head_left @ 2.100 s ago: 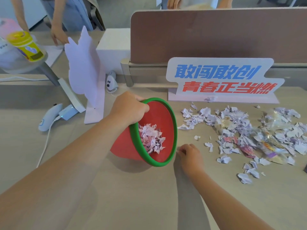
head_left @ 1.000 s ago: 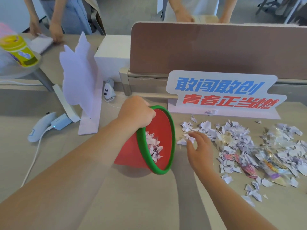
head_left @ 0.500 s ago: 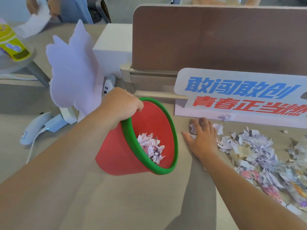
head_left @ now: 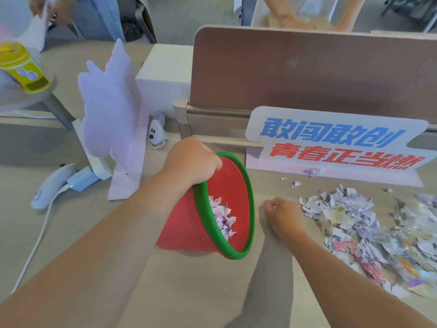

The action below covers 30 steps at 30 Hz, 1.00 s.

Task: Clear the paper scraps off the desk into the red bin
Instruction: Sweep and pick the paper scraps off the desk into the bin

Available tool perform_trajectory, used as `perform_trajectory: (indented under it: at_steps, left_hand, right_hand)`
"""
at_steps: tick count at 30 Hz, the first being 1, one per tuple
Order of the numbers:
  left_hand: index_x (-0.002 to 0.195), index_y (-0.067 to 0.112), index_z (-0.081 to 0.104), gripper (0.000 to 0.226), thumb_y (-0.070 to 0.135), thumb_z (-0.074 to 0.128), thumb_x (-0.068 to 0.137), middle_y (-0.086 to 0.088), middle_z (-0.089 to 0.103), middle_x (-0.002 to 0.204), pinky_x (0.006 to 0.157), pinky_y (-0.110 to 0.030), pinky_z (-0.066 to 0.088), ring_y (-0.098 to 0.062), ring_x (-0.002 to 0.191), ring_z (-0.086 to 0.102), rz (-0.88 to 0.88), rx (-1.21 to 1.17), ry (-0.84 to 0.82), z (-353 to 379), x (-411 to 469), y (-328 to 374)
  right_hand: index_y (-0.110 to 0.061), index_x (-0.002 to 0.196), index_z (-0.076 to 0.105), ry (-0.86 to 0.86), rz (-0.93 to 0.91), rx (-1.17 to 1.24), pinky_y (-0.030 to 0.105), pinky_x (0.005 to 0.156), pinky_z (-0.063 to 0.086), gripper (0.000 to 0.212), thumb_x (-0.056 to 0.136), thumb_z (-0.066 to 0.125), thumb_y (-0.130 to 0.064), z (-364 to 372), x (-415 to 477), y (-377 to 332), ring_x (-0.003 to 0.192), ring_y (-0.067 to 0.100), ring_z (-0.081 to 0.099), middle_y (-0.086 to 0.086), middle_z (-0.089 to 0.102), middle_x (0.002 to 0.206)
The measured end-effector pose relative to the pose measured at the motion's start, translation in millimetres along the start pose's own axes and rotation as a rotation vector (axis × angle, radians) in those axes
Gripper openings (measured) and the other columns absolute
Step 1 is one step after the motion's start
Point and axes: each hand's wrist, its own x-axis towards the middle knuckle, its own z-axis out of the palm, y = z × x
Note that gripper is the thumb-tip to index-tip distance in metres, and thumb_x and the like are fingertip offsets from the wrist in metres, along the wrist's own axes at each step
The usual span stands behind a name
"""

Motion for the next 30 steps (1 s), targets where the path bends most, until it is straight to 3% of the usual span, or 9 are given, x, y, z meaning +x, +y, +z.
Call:
perform_trajectory:
  at_steps: [3, 6, 9, 12, 16, 20, 24, 27, 30]
  left_hand:
    - [0.047, 0.012, 0.037, 0.033, 0.007, 0.065, 0.063, -0.002, 0.029, 0.044, 0.046, -0.027, 0.02, -0.021, 0.049, 0.026, 0.03, -0.023, -0.016, -0.8, -7.8, -4.0]
    - [0.055, 0.011, 0.056, 0.013, 0.011, 0.066, 0.063, -0.001, 0.036, 0.043, 0.048, -0.027, 0.025, -0.021, 0.047, 0.031, 0.068, -0.017, -0.029, -2.1, -14.3, -5.3]
    - [0.054, 0.01, 0.057, 0.012, 0.01, 0.065, 0.063, 0.0, 0.036, 0.04, 0.046, -0.026, 0.026, -0.021, 0.045, 0.032, 0.103, -0.005, -0.024, -2.4, -19.2, -6.3]
    - [0.058, 0.009, 0.061, 0.006, 0.008, 0.064, 0.063, -0.002, 0.039, 0.042, 0.05, -0.029, 0.031, -0.023, 0.049, 0.034, 0.12, 0.0, -0.025, -2.4, -23.0, -8.9]
    - [0.072, -0.003, 0.07, 0.016, 0.01, 0.064, 0.065, -0.006, 0.047, 0.05, 0.049, -0.028, 0.033, -0.024, 0.051, 0.038, 0.147, 0.025, -0.011, 1.8, -25.0, -6.0]
    - [0.079, 0.006, 0.077, 0.022, 0.016, 0.064, 0.066, -0.015, 0.065, 0.059, 0.054, -0.035, 0.049, -0.034, 0.057, 0.058, 0.209, 0.045, -0.049, 13.7, -23.8, 9.9]
    - [0.073, 0.003, 0.075, 0.018, 0.013, 0.062, 0.065, -0.008, 0.052, 0.053, 0.046, -0.025, 0.032, -0.024, 0.05, 0.039, 0.199, 0.053, -0.071, 25.5, -14.2, 28.5]
    - [0.048, 0.005, 0.049, 0.021, 0.013, 0.061, 0.064, -0.004, 0.04, 0.046, 0.043, -0.026, 0.023, -0.022, 0.05, 0.035, 0.161, 0.125, -0.076, 31.2, -2.7, 39.6]
    - [0.045, 0.008, 0.038, 0.029, 0.014, 0.061, 0.062, -0.002, 0.036, 0.044, 0.043, -0.026, 0.021, -0.02, 0.047, 0.033, 0.138, 0.161, -0.076, 40.0, 10.9, 47.4]
  right_hand:
    - [-0.016, 0.05, 0.026, 0.156, 0.101, 0.488, 0.028, 0.048, 0.019, 0.039, 0.084, 0.044, -0.016, -27.5, -25.8, -38.5, 0.048, 0.017, 0.023, 0.0, 0.025, 0.049]
    - [-0.018, 0.047, 0.032, 0.145, -0.063, 0.692, 0.029, 0.047, 0.025, 0.044, 0.087, 0.049, -0.023, -37.1, -60.0, -96.3, 0.048, 0.013, 0.028, -0.006, 0.031, 0.045]
    - [-0.017, 0.062, 0.052, -0.051, -0.301, 0.456, 0.033, 0.061, 0.038, 0.037, 0.085, 0.042, -0.045, -18.0, -75.3, -129.0, 0.064, 0.02, 0.048, -0.002, 0.054, 0.061]
    - [-0.012, 0.08, 0.062, -0.142, -0.489, 0.204, 0.039, 0.078, 0.037, 0.066, 0.072, 0.02, -0.063, -0.8, -79.0, -124.1, 0.083, 0.027, 0.044, -0.001, 0.05, 0.08]
    - [-0.019, 0.086, 0.069, -0.101, -0.5, 0.34, 0.034, 0.088, 0.034, 0.059, 0.082, 0.029, -0.062, -13.1, -82.4, -98.3, 0.092, 0.019, 0.042, -0.009, 0.051, 0.089]
    - [-0.014, 0.082, 0.069, -0.04, -0.368, 0.532, 0.029, 0.081, 0.041, 0.031, 0.089, 0.05, -0.038, -45.8, -73.3, -72.5, 0.088, 0.016, 0.055, -0.003, 0.061, 0.087]
    - [-0.008, 0.07, 0.063, 0.186, -0.106, 0.626, 0.031, 0.058, 0.039, 0.028, 0.09, 0.051, -0.023, -78.5, -52.6, -41.6, 0.063, 0.012, 0.05, 0.001, 0.059, 0.066]
    - [-0.014, 0.075, 0.066, 0.22, 0.064, 0.776, 0.029, 0.059, 0.041, 0.027, 0.09, 0.046, -0.024, -90.9, -27.7, -21.7, 0.067, 0.014, 0.053, -0.002, 0.06, 0.07]
    - [-0.006, 0.083, 0.065, 0.11, 0.054, 0.528, 0.038, 0.067, 0.046, 0.026, 0.09, 0.045, -0.021, -82.1, 12.2, -8.5, 0.081, 0.032, 0.06, 0.012, 0.067, 0.088]
